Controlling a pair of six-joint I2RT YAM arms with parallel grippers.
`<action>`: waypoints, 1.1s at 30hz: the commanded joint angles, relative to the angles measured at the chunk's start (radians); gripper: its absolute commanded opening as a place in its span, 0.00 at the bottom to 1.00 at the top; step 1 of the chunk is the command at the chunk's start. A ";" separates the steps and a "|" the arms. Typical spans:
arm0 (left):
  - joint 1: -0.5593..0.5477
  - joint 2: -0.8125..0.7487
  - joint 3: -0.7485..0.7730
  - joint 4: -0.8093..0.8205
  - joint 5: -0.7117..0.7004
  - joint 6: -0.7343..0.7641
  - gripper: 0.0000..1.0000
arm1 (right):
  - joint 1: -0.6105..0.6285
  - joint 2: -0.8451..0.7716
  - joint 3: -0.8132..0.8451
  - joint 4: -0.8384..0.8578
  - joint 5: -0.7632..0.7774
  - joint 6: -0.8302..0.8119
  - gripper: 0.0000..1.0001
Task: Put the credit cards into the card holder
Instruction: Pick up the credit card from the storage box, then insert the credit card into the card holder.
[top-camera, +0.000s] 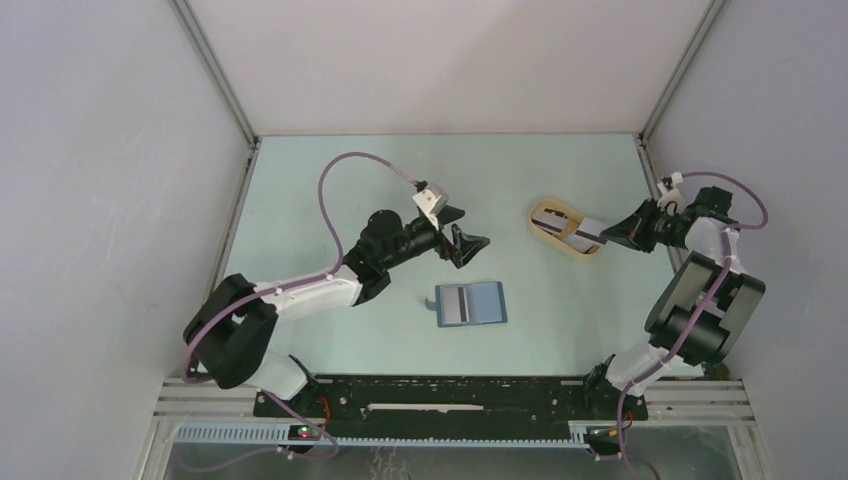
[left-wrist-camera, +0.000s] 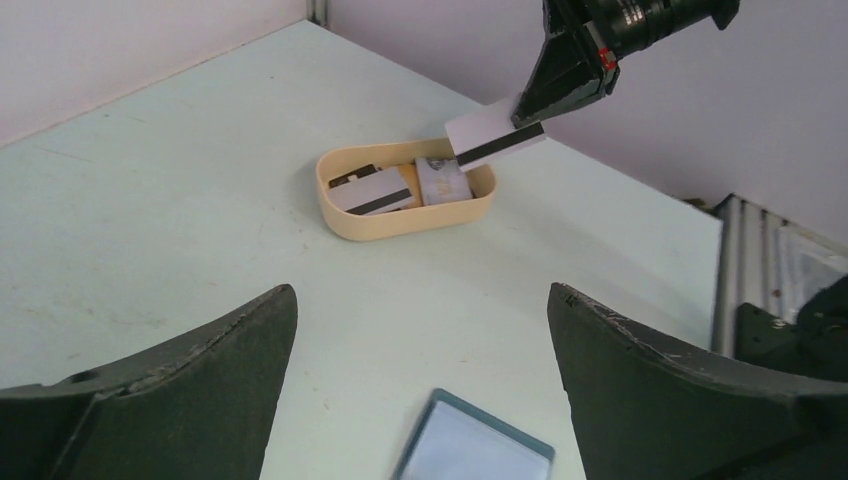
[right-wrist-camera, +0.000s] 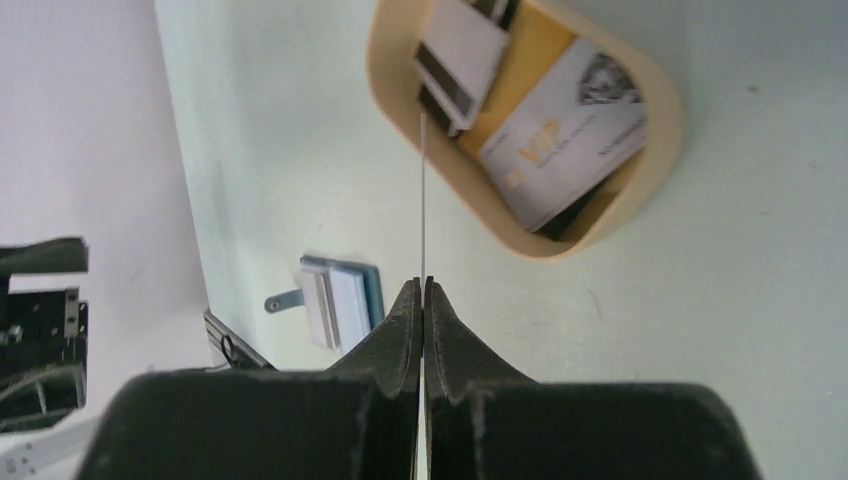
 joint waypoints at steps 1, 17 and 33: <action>0.007 -0.082 -0.083 0.161 0.085 -0.111 1.00 | 0.003 -0.133 0.000 -0.118 -0.152 -0.215 0.00; 0.006 -0.333 -0.403 0.239 0.263 -0.218 1.00 | 0.821 -0.435 0.006 -0.547 -0.038 -1.125 0.00; -0.002 -0.144 -0.474 0.531 0.507 -0.512 0.87 | 1.071 -0.168 0.117 -0.722 -0.075 -1.129 0.00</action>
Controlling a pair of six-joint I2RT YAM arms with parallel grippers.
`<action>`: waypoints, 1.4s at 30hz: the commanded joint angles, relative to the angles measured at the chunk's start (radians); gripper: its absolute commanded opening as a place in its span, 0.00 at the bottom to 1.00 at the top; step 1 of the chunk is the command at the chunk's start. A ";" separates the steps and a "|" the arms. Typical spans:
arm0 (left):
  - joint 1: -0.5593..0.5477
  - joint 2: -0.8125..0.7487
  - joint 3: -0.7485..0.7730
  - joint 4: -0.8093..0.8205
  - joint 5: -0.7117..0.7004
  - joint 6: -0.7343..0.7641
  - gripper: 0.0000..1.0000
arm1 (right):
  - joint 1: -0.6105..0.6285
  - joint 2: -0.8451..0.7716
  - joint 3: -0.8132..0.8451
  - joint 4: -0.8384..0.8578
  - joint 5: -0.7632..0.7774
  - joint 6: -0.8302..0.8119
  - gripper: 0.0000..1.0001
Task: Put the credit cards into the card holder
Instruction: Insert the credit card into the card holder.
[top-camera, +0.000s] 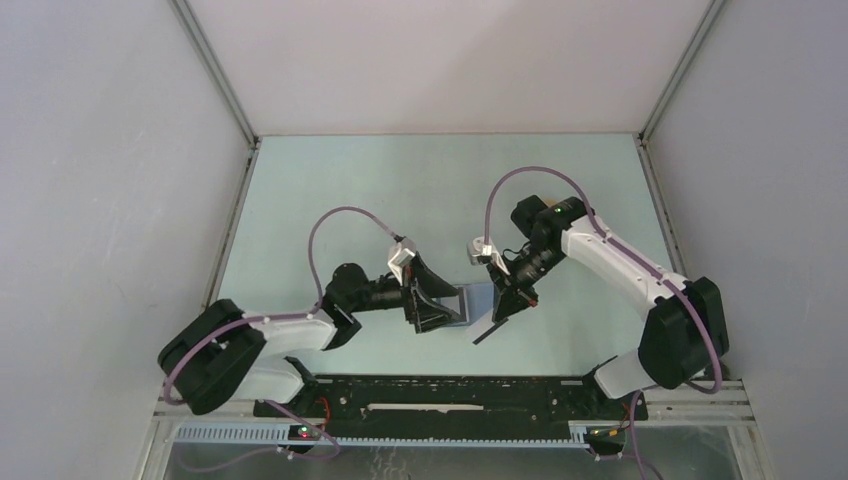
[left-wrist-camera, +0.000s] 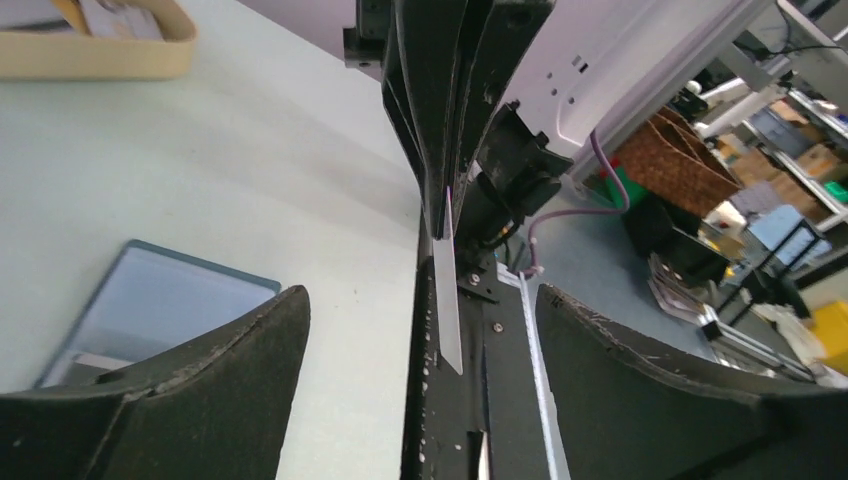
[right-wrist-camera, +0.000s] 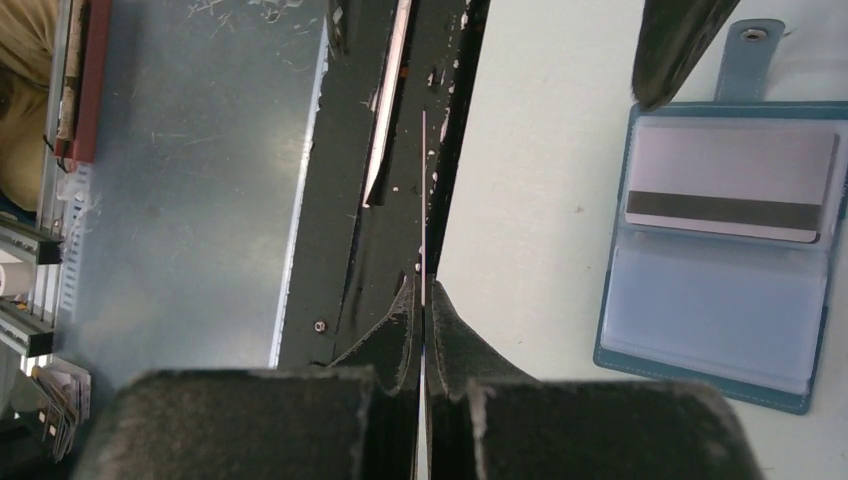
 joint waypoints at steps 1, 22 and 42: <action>-0.007 0.083 0.017 0.155 0.088 -0.116 0.86 | 0.013 0.020 0.061 -0.049 -0.024 0.002 0.00; -0.110 0.169 0.139 -0.132 0.032 0.009 0.53 | -0.004 0.086 0.083 -0.016 -0.033 0.115 0.00; -0.133 0.129 0.157 -0.241 0.037 0.046 0.07 | -0.018 0.095 0.083 -0.014 -0.028 0.128 0.00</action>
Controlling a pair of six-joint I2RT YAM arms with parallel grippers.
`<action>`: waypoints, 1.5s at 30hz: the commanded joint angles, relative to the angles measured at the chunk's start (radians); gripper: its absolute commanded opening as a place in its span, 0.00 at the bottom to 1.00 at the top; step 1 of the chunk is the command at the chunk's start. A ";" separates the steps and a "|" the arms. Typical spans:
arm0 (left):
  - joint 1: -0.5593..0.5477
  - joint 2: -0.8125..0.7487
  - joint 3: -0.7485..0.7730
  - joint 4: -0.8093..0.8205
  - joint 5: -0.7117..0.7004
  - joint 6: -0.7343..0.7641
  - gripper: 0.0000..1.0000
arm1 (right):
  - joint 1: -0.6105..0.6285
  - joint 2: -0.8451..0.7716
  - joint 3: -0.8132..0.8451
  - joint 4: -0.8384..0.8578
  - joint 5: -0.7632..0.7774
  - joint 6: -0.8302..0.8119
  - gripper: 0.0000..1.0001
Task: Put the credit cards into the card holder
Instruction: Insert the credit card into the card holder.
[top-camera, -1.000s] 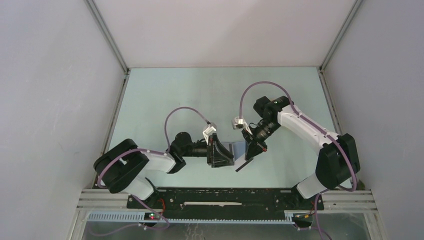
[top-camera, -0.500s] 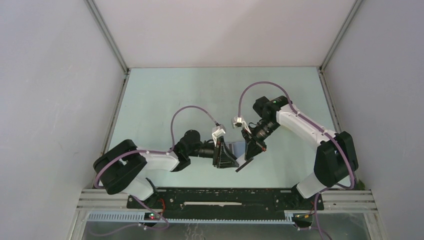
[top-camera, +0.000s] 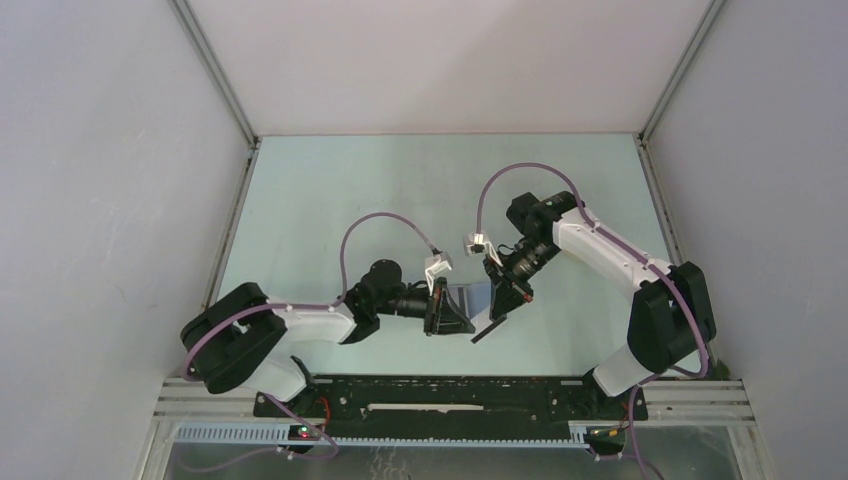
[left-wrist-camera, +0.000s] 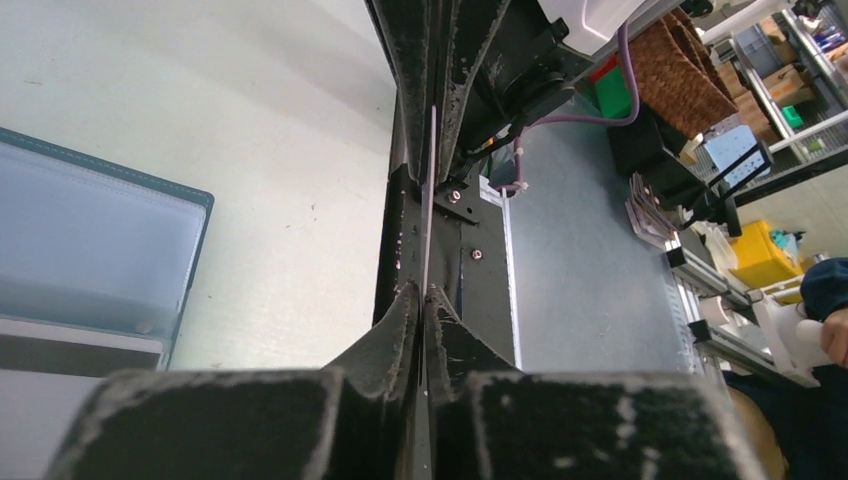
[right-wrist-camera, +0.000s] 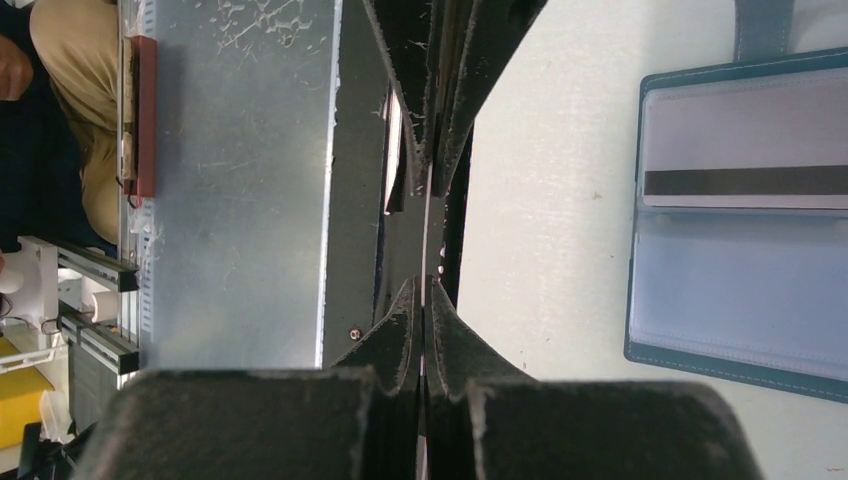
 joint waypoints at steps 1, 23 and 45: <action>-0.010 -0.035 0.034 -0.003 -0.005 0.020 0.01 | -0.005 0.002 0.037 0.005 -0.018 0.012 0.01; -0.013 -0.158 -0.239 0.112 -0.426 -0.300 0.00 | -0.179 -0.231 -0.094 0.305 0.118 0.276 0.62; -0.023 0.010 -0.056 -0.184 -0.605 -0.349 0.00 | -0.075 0.196 -0.051 0.494 0.381 0.589 0.03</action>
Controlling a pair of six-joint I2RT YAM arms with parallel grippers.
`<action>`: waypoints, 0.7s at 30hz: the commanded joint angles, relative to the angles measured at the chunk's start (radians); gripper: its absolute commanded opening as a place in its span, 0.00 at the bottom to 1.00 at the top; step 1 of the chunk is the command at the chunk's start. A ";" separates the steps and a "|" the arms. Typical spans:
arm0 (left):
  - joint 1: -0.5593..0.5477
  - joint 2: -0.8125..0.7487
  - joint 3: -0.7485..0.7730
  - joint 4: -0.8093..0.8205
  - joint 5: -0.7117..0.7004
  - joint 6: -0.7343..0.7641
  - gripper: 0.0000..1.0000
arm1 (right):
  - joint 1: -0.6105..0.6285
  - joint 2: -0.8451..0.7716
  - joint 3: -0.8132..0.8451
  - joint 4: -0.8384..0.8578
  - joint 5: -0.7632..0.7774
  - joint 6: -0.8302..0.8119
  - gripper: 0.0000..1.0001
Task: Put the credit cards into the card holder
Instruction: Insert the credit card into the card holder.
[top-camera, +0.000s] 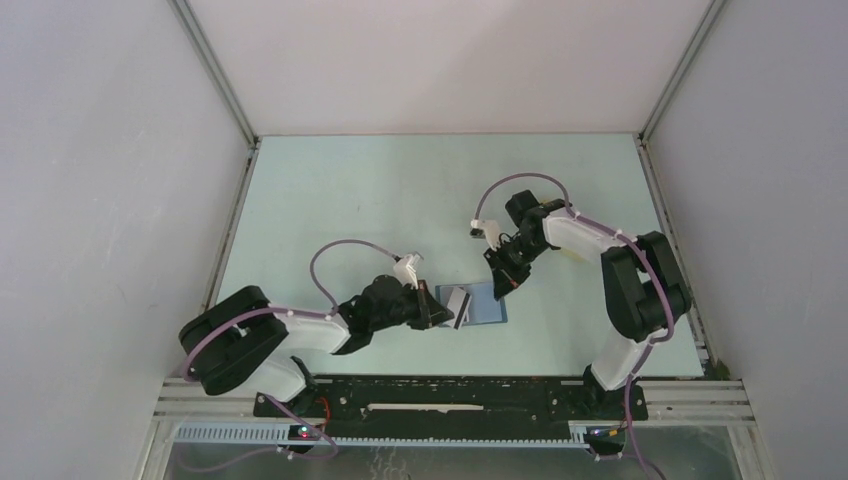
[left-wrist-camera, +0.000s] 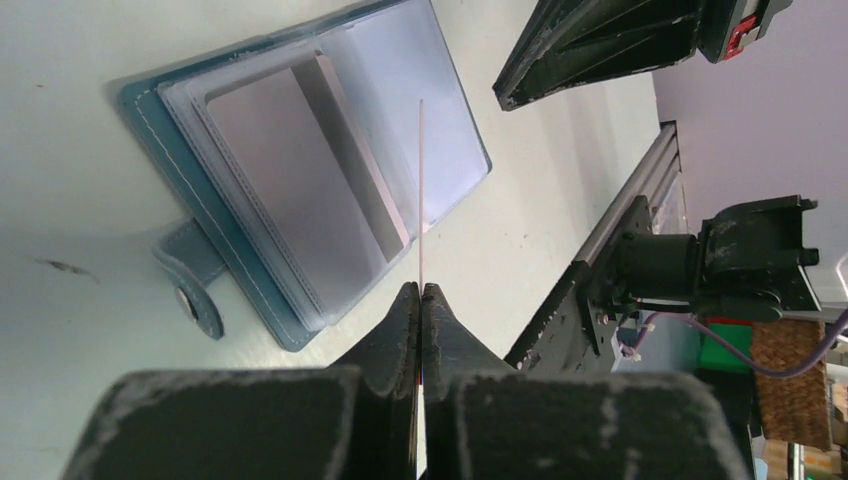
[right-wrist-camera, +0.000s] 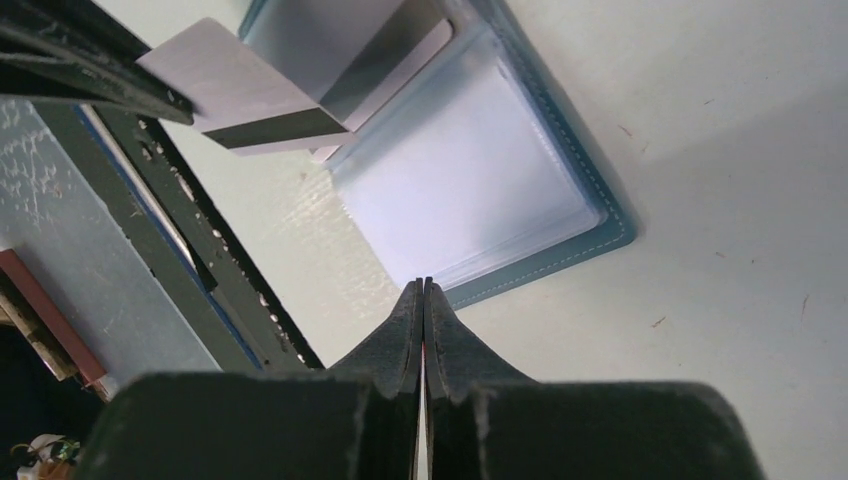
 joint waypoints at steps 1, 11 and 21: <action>-0.005 0.047 0.074 -0.025 -0.013 -0.021 0.00 | 0.011 0.037 0.046 0.024 0.034 0.045 0.03; 0.026 0.117 0.112 -0.036 0.027 -0.061 0.00 | 0.029 0.094 0.058 0.031 0.082 0.056 0.03; 0.067 0.169 0.117 -0.040 0.092 -0.098 0.00 | 0.035 0.115 0.062 0.032 0.103 0.064 0.03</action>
